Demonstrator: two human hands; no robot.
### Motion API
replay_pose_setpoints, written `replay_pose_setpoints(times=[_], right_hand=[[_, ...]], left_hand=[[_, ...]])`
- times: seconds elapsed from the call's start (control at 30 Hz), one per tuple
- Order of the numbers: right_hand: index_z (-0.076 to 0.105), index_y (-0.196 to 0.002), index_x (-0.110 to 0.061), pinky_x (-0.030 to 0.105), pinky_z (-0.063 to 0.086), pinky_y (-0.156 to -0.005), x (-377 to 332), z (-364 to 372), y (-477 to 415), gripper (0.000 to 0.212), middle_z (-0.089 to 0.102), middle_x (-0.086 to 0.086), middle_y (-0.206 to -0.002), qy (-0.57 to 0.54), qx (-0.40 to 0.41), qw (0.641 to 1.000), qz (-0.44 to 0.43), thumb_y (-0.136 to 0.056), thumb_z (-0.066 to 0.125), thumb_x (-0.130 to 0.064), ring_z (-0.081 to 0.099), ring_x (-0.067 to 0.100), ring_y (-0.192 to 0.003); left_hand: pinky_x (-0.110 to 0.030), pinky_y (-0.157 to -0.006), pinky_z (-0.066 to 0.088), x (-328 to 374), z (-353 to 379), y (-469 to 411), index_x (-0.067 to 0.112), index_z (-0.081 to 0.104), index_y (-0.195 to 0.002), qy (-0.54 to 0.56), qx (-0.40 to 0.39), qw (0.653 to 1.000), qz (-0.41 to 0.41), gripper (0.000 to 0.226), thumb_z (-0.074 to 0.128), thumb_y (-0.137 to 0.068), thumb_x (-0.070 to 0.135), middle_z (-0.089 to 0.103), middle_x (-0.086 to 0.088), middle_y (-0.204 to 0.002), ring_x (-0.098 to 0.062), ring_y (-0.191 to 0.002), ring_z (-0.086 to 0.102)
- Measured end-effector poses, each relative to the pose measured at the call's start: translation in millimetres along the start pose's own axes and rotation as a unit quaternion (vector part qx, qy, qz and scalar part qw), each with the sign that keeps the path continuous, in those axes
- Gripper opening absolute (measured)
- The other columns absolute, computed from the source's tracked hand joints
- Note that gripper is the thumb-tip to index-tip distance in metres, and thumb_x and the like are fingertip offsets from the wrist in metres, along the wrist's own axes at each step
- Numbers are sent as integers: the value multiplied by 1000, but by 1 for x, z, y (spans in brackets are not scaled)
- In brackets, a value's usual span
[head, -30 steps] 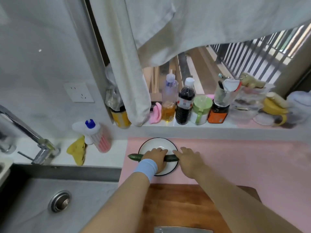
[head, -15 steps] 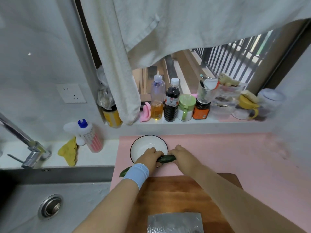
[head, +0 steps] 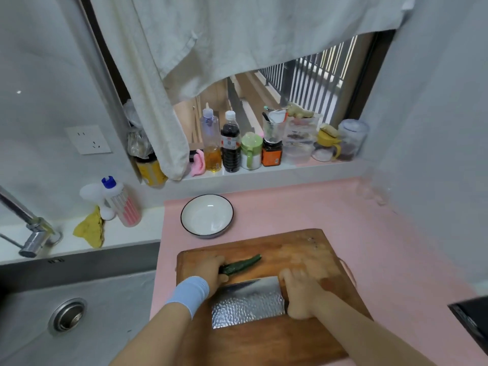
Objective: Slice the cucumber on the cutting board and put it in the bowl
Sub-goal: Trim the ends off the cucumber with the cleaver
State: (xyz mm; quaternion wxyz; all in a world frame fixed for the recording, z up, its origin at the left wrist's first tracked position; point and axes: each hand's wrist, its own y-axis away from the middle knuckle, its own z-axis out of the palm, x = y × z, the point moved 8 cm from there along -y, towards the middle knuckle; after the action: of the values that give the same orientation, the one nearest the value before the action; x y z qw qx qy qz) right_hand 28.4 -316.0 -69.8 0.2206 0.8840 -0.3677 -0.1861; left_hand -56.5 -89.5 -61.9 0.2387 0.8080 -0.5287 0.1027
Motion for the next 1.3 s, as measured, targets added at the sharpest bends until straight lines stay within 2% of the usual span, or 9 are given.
replay_pose_setpoints(times=[0.2,0.3,0.43,0.53,0.6,0.73,0.93,1.1,1.3], right_hand=[[26,-143,-18,46,38,-101,-6,23,18,72,48,9,-133,44,11,999,-9,-82,59,4,41,31,-125],[22,-142,-23,48,41,-100,-2,20,25,75,52,8,-128,25,7,1000,-5,-83,59,3,50,31,-116],[26,-141,-21,36,52,-70,14,-6,37,65,61,2,-93,-55,42,997,18,-85,55,-7,60,21,-77],[41,-140,-29,36,55,-78,28,-18,42,57,66,0,-100,-126,62,988,60,-85,49,-18,62,20,-83],[55,-127,-34,34,55,-76,32,-19,46,45,68,-2,-103,-171,66,980,79,-85,47,-21,64,20,-86],[67,-97,-32,28,46,-59,40,-16,49,21,69,-4,-82,-261,88,955,112,-90,47,-29,65,18,-69],[64,-83,-28,29,47,-57,30,-16,52,36,67,-3,-74,-251,124,955,98,-104,38,-41,64,16,-67],[68,-100,-33,27,43,-54,19,-10,50,30,68,-5,-75,-241,130,959,78,-105,38,-33,62,12,-62],[59,-93,-38,28,45,-56,17,-17,45,26,63,-6,-71,-215,154,961,77,-105,36,-32,60,13,-64]], left_hand=[[-23,-86,43,0,0,27,29,62,-110,40,49,998,-27,23,66,-88,25,64,9,-105,-13,-94,57],[-26,-81,43,-5,-8,37,33,56,-93,80,74,993,-42,13,64,-89,22,62,8,-90,-17,-89,59],[-33,-92,47,-19,-27,50,34,61,-107,139,148,978,-43,25,61,-89,16,59,11,-102,-15,-94,59],[-33,-95,45,-29,-32,59,31,61,-114,138,196,969,-55,28,59,-90,16,56,7,-112,-17,-100,58],[-31,-91,44,-27,-23,61,27,61,-112,107,173,977,-59,24,60,-90,16,56,3,-111,-20,-100,57],[-29,-91,42,-12,10,59,30,60,-111,57,105,991,-57,23,62,-90,21,56,5,-116,-16,-101,52],[-27,-89,45,26,50,47,27,56,-123,23,55,997,-51,31,59,-92,27,52,5,-117,-17,-101,55],[-27,-93,44,34,68,40,21,57,-121,25,79,996,-42,30,58,-91,28,49,3,-113,-17,-105,52],[-23,-96,40,58,67,30,20,55,-120,41,131,988,72,32,62,-89,22,48,5,-118,-14,-110,45]])
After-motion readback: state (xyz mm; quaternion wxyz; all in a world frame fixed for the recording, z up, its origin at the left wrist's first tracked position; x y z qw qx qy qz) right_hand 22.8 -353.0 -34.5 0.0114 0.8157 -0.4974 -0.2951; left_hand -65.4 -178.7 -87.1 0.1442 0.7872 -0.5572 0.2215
